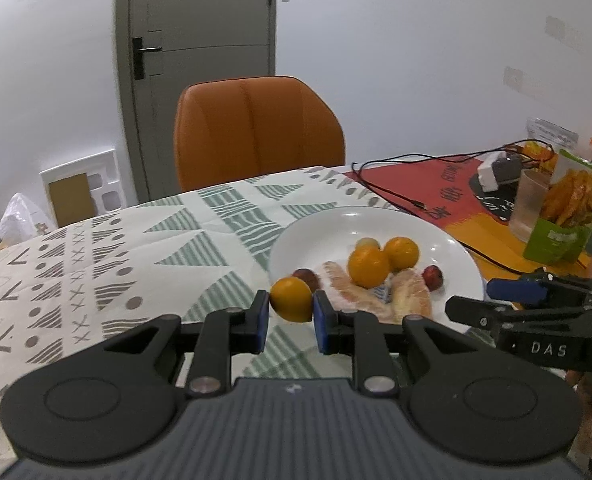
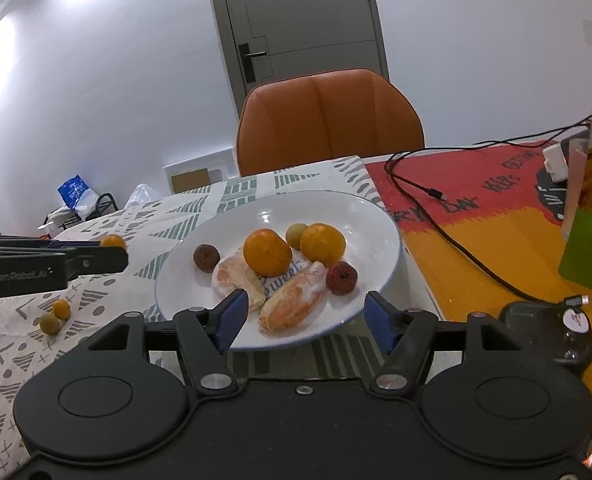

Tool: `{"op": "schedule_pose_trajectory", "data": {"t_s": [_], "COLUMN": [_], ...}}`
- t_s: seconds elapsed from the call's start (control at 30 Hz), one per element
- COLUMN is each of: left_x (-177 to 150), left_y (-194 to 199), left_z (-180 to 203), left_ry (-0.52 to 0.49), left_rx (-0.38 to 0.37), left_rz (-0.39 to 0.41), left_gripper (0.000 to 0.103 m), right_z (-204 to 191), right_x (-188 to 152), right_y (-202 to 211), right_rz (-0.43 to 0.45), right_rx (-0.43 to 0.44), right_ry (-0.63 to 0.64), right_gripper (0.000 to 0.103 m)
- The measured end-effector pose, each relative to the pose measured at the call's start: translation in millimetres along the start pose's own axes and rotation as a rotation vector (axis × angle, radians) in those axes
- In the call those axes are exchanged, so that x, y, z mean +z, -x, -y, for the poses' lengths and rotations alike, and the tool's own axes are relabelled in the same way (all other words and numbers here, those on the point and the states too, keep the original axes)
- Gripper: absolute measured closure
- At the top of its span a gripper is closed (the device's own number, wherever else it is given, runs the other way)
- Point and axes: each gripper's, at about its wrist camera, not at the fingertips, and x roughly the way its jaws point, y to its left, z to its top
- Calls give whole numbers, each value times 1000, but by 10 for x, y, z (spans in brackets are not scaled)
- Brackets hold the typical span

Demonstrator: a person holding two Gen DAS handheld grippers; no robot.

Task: Organize fruits
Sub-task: 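Lower the small tangerine onto the plate and open the left tool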

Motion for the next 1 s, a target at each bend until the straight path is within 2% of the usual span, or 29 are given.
{"op": "schedule_pose_trajectory", "data": {"t_s": [0.37, 0.5, 0.57, 0.63, 0.73, 0.83, 1.0], "left_x": [100, 120, 124, 115, 94, 78, 53], "left_y": [-75, -50, -41, -26, 21, 73, 174], "left_z": [211, 226, 212, 172, 108, 23, -157], "left_ry": [-30, -32, -31, -21, -18, -21, 10], "left_rx": [-39, -29, -16, 1, 42, 87, 137], "left_rz": [14, 31, 22, 16, 30, 34, 34], "left_gripper": [81, 75, 68, 51, 35, 27, 23], "right_z": [24, 24, 19, 4, -30, -78, -165], "right_x": [-11, -17, -21, -24, -27, -24, -16], "right_y": [104, 116, 111, 109, 107, 106, 115], "right_rz": [20, 23, 21, 21, 21, 21, 28], "right_rx": [11, 13, 15, 21, 30, 41, 58], "right_ry": [-31, -40, -42, -41, -37, -33, -21], "right_gripper": [39, 39, 39, 39, 39, 38, 35]}}
